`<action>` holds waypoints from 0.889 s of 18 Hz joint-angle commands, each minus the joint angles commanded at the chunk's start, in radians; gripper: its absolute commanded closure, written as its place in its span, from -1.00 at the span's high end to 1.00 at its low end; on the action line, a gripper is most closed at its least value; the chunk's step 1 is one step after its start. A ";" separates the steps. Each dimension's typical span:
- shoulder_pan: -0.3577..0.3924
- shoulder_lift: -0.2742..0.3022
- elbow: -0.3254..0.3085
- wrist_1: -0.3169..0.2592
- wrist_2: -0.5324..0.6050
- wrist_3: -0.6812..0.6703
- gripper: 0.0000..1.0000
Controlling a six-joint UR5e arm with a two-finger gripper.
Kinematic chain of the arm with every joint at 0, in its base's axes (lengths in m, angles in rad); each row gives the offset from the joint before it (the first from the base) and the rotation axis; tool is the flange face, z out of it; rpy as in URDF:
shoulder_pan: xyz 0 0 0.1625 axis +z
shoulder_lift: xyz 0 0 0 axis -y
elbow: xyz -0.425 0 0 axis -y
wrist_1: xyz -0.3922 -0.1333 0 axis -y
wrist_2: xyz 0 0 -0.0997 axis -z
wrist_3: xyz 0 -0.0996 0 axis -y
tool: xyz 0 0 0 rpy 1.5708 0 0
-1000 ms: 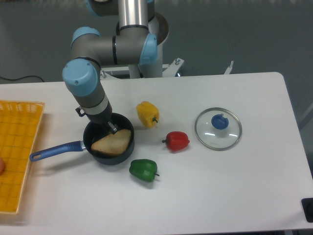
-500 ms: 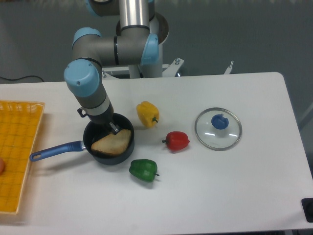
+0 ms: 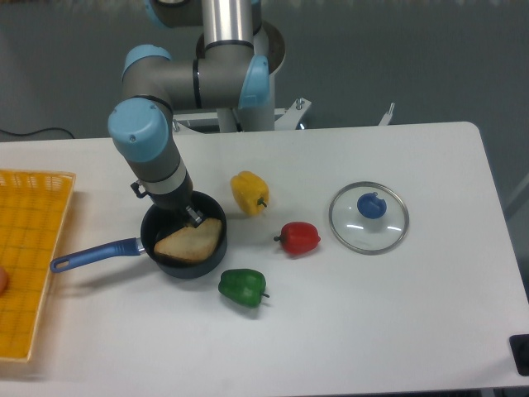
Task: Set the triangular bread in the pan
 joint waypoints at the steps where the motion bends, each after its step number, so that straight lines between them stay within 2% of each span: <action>1: 0.003 -0.003 0.005 0.000 0.000 0.003 -0.71; 2: 0.008 -0.006 0.012 0.000 0.000 0.005 -0.51; 4: 0.026 -0.011 0.026 0.000 0.000 0.008 -0.36; 5: 0.037 -0.011 0.028 0.002 0.000 0.009 -0.16; 6: 0.047 -0.009 0.035 -0.002 0.000 0.009 -0.05; 9: 0.086 -0.002 0.041 -0.003 -0.003 0.011 0.04; 12: 0.107 0.005 0.054 -0.008 -0.005 0.044 0.57; 15: 0.123 0.014 0.064 -0.006 -0.006 0.058 0.94; 16: 0.123 0.014 0.074 -0.008 -0.008 0.058 0.97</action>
